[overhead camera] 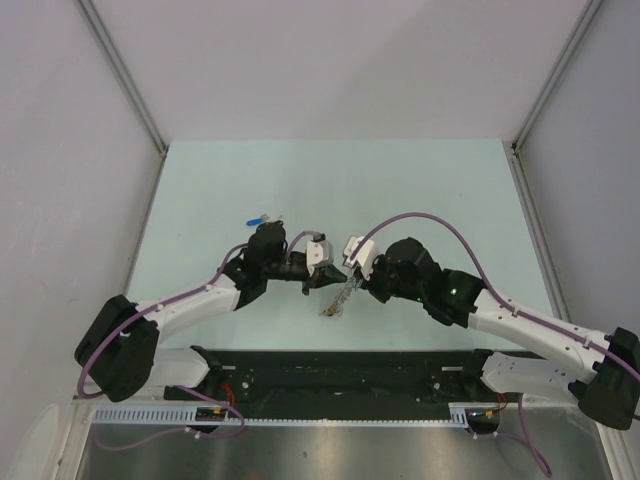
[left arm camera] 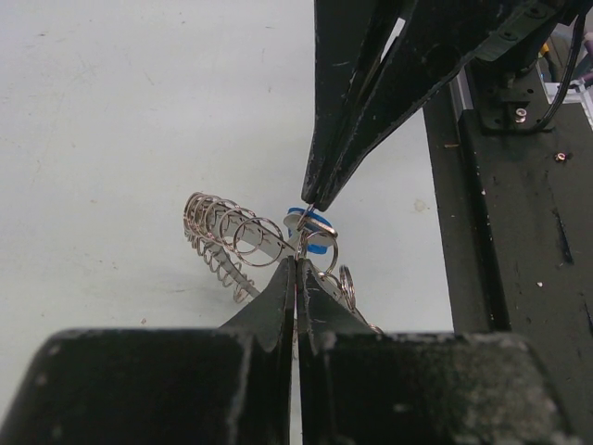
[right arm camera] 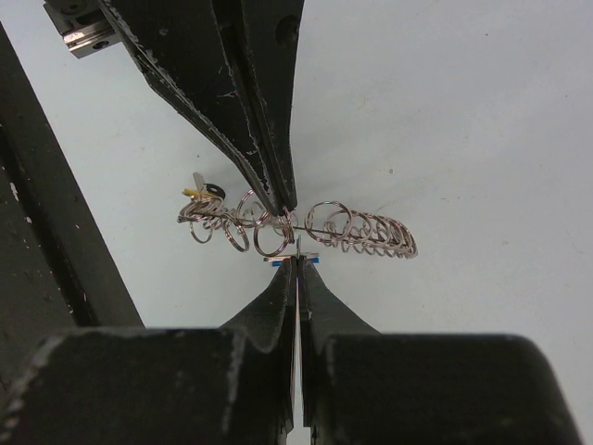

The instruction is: Put the keys on the keyring

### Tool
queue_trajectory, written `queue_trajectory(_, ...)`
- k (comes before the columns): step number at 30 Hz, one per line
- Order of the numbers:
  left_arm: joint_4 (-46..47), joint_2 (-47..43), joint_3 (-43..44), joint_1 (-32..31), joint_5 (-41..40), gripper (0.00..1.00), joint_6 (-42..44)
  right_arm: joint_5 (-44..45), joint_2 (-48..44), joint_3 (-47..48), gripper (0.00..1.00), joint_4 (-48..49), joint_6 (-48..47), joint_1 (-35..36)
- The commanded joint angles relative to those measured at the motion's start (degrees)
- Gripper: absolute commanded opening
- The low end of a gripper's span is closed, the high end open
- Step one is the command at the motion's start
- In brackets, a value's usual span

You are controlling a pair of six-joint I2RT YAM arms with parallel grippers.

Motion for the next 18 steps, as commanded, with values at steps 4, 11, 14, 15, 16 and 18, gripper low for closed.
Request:
queue_trajectory(4,0.25,-0.24,2.47,-0.35,-0.91,0.0,2.01,-0.31,-0.72,2.19,0.0,0.18,-0.54,0.23)
queue_trajectory(11,-2.2,0.81,3.17,-1.49,-1.87,0.01,4.91,0.04,-2.48,2.19,0.0,-1.31,-0.1,0.41)
queue_trajectory(14,-3.7,1.43,3.88,-1.93,-2.22,0.0,5.7,0.13,-2.22,2.19,0.0,-2.37,0.08,0.67)
queue_trajectory(15,-4.14,1.61,4.22,-2.02,-2.75,0.0,6.23,0.3,-1.96,2.28,0.0,-2.54,-0.01,0.76)
queue_trajectory(16,-4.84,1.52,4.31,-2.11,-3.02,0.0,6.41,0.39,-1.87,2.19,0.0,-2.89,-0.1,1.02)
queue_trajectory(18,-5.28,1.43,4.4,-2.2,-3.54,0.0,6.76,0.83,-1.52,2.19,0.0,-3.16,-0.27,1.11)
